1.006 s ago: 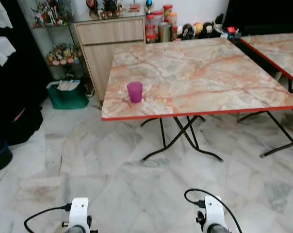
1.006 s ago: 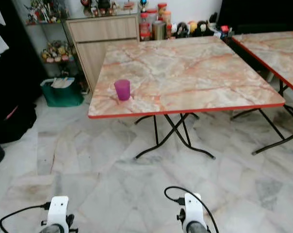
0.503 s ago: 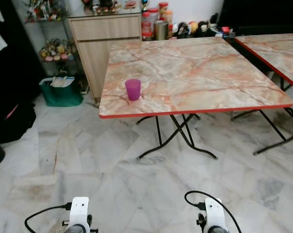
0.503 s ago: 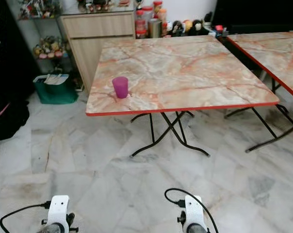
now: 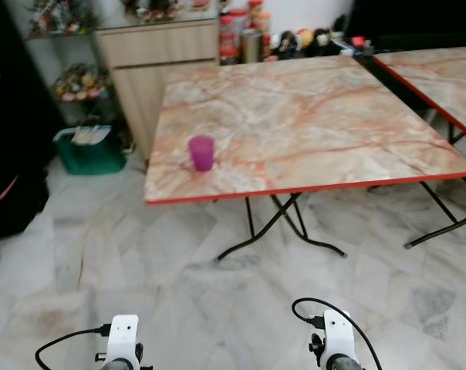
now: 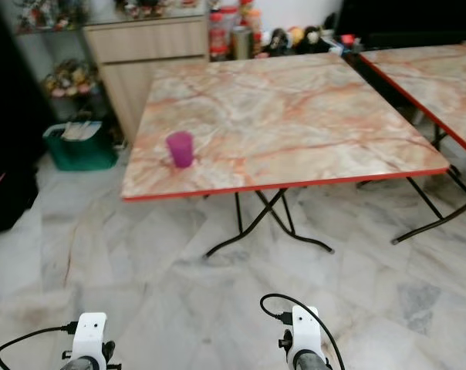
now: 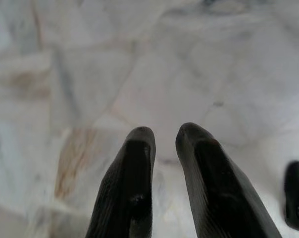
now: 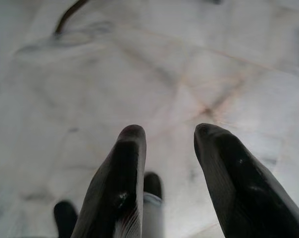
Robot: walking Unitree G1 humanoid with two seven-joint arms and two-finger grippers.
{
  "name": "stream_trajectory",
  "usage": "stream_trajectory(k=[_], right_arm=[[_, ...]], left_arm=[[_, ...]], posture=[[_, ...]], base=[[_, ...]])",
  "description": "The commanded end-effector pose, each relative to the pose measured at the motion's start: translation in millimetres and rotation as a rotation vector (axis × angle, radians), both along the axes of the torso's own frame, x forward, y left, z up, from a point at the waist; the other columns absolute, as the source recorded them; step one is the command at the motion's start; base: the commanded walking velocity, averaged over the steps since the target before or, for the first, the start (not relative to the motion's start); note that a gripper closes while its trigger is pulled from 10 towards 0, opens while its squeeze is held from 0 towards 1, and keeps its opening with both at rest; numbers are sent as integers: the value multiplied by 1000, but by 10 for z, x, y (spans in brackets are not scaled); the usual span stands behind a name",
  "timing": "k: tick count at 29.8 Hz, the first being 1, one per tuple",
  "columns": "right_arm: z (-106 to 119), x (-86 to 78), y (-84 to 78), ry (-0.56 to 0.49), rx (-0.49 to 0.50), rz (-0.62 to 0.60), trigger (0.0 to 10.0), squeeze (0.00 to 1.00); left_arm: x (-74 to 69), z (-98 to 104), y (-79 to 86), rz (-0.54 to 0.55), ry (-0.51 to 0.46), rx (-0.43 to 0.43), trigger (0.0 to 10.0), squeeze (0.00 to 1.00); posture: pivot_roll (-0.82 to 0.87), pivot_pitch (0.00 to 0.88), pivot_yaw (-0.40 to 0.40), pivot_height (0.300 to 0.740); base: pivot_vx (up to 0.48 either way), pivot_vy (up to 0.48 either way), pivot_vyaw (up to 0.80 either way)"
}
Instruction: Setting the table
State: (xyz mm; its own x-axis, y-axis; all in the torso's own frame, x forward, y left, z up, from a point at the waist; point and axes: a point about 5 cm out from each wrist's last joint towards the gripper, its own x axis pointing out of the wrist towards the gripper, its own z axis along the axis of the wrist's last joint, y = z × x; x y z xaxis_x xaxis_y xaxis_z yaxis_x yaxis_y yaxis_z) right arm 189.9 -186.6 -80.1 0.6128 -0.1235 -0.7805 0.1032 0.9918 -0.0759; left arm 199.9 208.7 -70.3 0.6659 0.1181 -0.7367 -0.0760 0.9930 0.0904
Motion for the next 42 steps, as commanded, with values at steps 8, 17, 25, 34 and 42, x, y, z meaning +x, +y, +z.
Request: stream_trajectory(k=[8,17,25,34,42], right_arm=[[15,28,-7,-8,-5,3,10000,0],[0,5,0,8,-13,13,10000,0],[-1,3,2,9,-14,14,10000,0],[-11,-9,27,17,-9,13,10000,0],[-24,-30,46,26,-9,14,10000,0]], left_arm=[[24,13,-9,-3,-11,0,10000,0],[5,4,-1,-6,-5,9,10000,0],[2,3,3,-6,-4,12,10000,0],[-77,13,232,149,-9,56,10000,0],[166,432,866,426,-218,257,10000,0]], posture=[[-52,0,45,728],[-45,0,44,728],[-45,0,44,728],[-32,0,44,728],[-22,0,44,728]], base=[[391,0,0],[360,0,0],[272,0,0],[0,0,0],[0,0,0]])
